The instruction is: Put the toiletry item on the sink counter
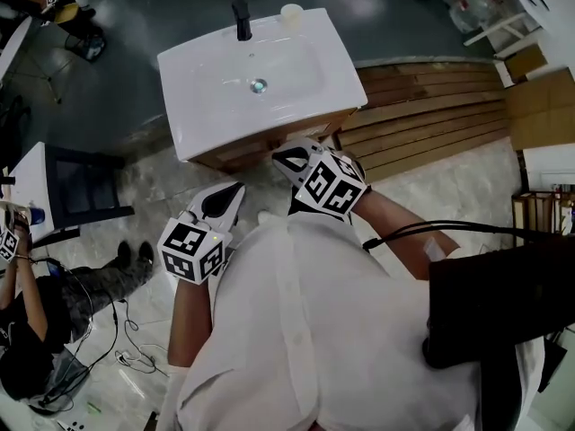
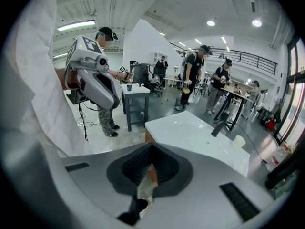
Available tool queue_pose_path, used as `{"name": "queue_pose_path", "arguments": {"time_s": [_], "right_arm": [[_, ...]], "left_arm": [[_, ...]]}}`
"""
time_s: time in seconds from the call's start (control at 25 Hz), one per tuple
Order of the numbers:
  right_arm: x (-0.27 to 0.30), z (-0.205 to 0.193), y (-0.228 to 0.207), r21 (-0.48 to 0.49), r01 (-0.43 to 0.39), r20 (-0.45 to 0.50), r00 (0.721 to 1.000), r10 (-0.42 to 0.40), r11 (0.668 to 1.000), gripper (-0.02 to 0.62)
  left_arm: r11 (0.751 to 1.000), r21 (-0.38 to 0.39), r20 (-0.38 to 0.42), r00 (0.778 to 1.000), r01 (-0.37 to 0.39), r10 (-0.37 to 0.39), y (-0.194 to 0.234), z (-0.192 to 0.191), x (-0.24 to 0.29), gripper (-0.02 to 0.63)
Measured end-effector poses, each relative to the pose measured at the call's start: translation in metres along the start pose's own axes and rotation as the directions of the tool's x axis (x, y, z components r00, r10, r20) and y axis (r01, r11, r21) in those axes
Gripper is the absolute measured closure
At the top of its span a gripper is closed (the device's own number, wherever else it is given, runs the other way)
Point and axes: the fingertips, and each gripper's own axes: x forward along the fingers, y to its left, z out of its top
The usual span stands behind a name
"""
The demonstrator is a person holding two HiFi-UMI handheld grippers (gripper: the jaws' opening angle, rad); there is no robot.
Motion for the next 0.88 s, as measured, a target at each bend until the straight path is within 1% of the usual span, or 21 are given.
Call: {"name": "queue_pose_path", "arguments": {"time_s": [0.12,0.36,0.88], "right_arm": [[-0.0005,0.0003,-0.0009,-0.010,0.001,-0.003,1.000,-0.001,1.000,0.591],[-0.0007,0.0000,-0.0048,0.002,0.000,0.001,1.000,0.000,1.000,0.591],[0.0003,-0.0015,-0.0049,-0.006,-0.004,-0.003,1.000,0.004,1.000,0.591]], "left_arm": [[1.000,-0.004,-0.001,1.000,0.002,-0.002,0.0007,0.0002,0.0013,0.600],[1.000,-0.002,-0.017,1.000,0.013,-0.013,0.0012,0.0012,0.0074,0.600],[1.000,0.001,-0.018,1.000,0.017,-0.017,-0.0001,0.0010,0.0097,0.600]]}}
